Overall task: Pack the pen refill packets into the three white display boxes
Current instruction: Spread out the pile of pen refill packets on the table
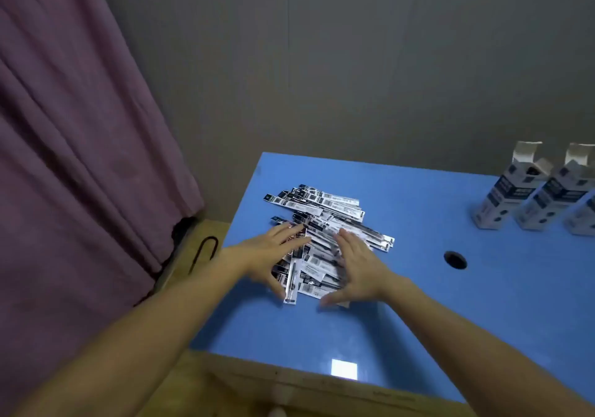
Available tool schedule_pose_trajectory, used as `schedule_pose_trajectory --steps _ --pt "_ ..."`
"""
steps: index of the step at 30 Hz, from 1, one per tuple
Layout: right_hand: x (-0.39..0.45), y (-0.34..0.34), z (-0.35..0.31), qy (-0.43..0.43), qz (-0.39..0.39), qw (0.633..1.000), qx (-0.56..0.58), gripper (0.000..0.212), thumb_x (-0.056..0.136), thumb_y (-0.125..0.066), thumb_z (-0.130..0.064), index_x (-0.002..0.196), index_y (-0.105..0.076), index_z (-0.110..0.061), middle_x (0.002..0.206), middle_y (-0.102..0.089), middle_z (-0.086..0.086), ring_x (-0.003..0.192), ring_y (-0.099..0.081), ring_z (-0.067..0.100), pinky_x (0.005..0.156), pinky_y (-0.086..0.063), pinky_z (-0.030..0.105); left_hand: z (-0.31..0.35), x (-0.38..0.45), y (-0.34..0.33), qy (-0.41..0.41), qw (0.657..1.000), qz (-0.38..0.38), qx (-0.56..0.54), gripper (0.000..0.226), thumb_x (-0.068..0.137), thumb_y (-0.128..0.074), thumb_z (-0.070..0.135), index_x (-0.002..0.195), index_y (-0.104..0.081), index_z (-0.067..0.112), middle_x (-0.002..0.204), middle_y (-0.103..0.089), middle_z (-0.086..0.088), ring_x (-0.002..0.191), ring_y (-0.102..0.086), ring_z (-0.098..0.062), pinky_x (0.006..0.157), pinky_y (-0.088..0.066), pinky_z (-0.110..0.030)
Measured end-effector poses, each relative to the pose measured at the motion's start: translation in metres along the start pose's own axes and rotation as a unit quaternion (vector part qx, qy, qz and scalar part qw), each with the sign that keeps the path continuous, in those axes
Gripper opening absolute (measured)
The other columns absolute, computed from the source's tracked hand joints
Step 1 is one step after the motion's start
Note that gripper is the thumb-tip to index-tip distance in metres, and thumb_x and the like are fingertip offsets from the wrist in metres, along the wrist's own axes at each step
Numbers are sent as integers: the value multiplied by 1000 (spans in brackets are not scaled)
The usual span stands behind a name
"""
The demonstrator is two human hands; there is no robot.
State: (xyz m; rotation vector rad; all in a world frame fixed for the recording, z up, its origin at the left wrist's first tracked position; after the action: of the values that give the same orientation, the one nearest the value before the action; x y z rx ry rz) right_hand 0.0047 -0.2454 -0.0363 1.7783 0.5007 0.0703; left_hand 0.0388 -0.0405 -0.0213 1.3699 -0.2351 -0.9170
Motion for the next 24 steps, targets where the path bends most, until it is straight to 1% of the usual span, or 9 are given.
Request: schedule_pose_trajectory --steps 2,5,8,10,13,19,21,22,24 --pt "6 -10 -5 0 6 999 -35 164 33 -38 -110 158 14 -17 166 15 4 154 14 26 124 6 49 -2 4 -4 -44 998 21 38 127 67 -70 80 158 9 40 164 24 15 153 20 -16 123 -5 -43" --pt "9 -21 -4 -21 22 996 -79 164 33 -31 -111 157 17 -14 164 23 4 152 21 25 122 15 48 -2 14 -21 -75 989 77 97 112 79 -50 86 161 2 32 169 12 5 155 8 -22 124 0 -42" --pt "15 -19 2 -10 24 994 -104 155 43 -24 -109 158 11 -10 164 20 6 151 21 27 119 16 46 5 20 -24 -43 983 127 124 105 83 -33 89 162 -4 26 169 0 -1 154 -6 -26 124 -3 -46" --pt "23 -14 4 -5 26 993 -112 147 53 -22 -107 160 -6 -7 167 2 9 153 6 30 120 6 50 8 27 -21 7 981 154 121 106 83 -28 90 161 -7 22 167 -12 -3 149 -19 -27 118 -13 -49" --pt "36 -16 15 -17 -7 992 -125 132 66 -19 -102 152 -37 -4 159 -33 15 145 -35 37 113 -23 58 11 41 -11 91 974 179 104 110 80 -21 91 161 -11 16 163 -21 -4 141 -30 -27 110 -21 -47" --pt "52 -10 31 -7 20 993 -114 119 74 -22 -96 149 -42 -7 158 -36 14 142 -41 36 108 -42 56 14 62 -3 175 957 218 76 108 80 -23 89 154 -26 11 159 -26 -4 140 -26 -24 115 -14 -45" --pt "51 -9 33 18 34 992 -124 119 74 -26 -97 153 -35 -9 162 -28 11 147 -31 33 115 -34 55 17 64 -3 174 958 221 59 109 81 -23 88 158 -19 10 166 -12 -7 150 -14 -26 121 -7 -46" --pt "49 -8 34 34 46 991 -122 120 73 -26 -97 156 -29 -11 165 -20 8 151 -21 29 121 -24 52 16 63 -1 166 958 228 51 108 82 -23 87 160 -16 12 168 -6 -6 152 -10 -27 122 -6 -46" --pt "43 5 39 37 94 992 -74 115 76 -24 -95 159 -17 -17 167 -9 1 154 -6 21 125 -6 46 4 59 13 154 950 271 30 96 86 -23 82 160 -20 20 168 -9 -6 152 -12 -28 123 -12 -47"
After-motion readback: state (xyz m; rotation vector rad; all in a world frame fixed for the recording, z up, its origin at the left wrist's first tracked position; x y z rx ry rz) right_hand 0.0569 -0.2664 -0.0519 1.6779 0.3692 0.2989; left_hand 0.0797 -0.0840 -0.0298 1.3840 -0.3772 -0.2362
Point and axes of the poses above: each hand's wrist, its own x-axis towards the middle knuckle, its own y-axis out of the back of the hand, z = x × y, the point moved 6 cm from there along x, towards the middle knuckle
